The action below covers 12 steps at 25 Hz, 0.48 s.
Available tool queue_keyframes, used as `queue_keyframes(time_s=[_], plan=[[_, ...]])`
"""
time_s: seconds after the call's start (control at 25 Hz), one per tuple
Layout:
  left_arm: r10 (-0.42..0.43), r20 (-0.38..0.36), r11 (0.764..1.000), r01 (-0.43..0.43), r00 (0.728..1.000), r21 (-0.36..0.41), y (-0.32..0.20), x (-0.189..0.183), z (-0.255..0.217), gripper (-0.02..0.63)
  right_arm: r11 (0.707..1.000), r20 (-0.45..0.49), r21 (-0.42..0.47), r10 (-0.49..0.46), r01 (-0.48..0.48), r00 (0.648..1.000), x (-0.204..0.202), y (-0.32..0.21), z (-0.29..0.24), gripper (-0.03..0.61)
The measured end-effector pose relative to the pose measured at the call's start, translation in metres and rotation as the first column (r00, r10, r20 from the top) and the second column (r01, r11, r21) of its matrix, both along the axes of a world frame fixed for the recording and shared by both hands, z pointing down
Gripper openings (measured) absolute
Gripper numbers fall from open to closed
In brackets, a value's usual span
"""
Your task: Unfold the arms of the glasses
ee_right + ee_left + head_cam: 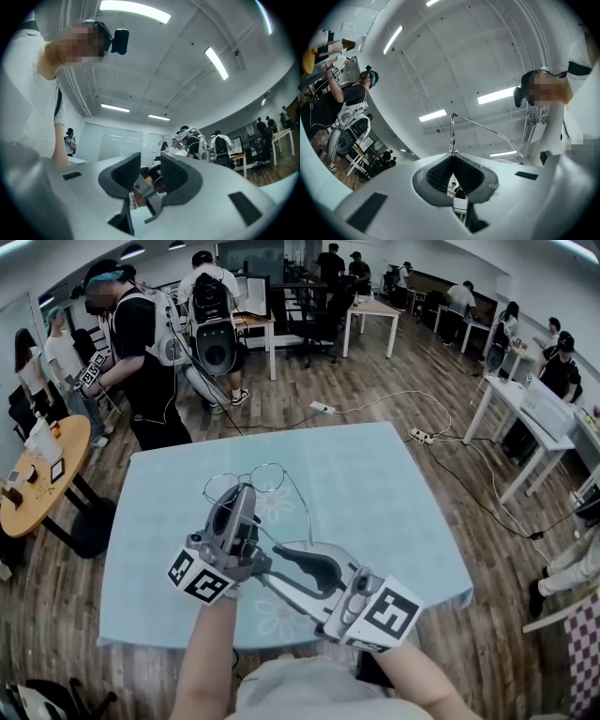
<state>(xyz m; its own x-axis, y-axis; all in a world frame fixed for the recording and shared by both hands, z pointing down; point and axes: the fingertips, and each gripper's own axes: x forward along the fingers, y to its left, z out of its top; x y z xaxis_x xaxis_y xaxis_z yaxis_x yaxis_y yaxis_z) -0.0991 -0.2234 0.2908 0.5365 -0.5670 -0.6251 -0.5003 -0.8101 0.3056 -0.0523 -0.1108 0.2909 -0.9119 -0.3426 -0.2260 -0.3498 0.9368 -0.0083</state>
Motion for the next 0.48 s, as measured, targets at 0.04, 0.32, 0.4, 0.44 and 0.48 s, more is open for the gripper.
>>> queue_keyframes(time_s=[0.04,0.32,0.4,0.44,0.48], plan=[[0.004,-0.003,1.0,-0.004,1.0,0.007,0.001,-0.001,-0.001,0.009,0.999,-0.006,0.002,0.035,-0.035,0.999,0.003,-0.006,0.002,0.129],[-0.01,0.002,1.0,0.01,1.0,0.022,0.003,-0.001,-0.001,0.008,0.997,0.105,0.071,0.008,-0.016,0.994,0.008,0.009,-0.02,0.11],[-0.013,-0.001,1.0,0.013,1.0,0.02,0.002,0.0,-0.002,0.009,0.997,0.117,0.077,0.004,-0.013,0.993,0.007,0.012,-0.024,0.11],[-0.014,-0.001,1.0,0.014,1.0,0.019,0.002,0.001,-0.002,0.009,0.997,0.118,0.078,0.0,-0.009,0.993,0.007,0.013,-0.024,0.11],[-0.014,0.001,1.0,0.014,1.0,0.019,0.002,0.002,-0.001,0.009,0.997,0.117,0.079,-0.008,-0.002,0.993,0.006,0.015,-0.025,0.11]])
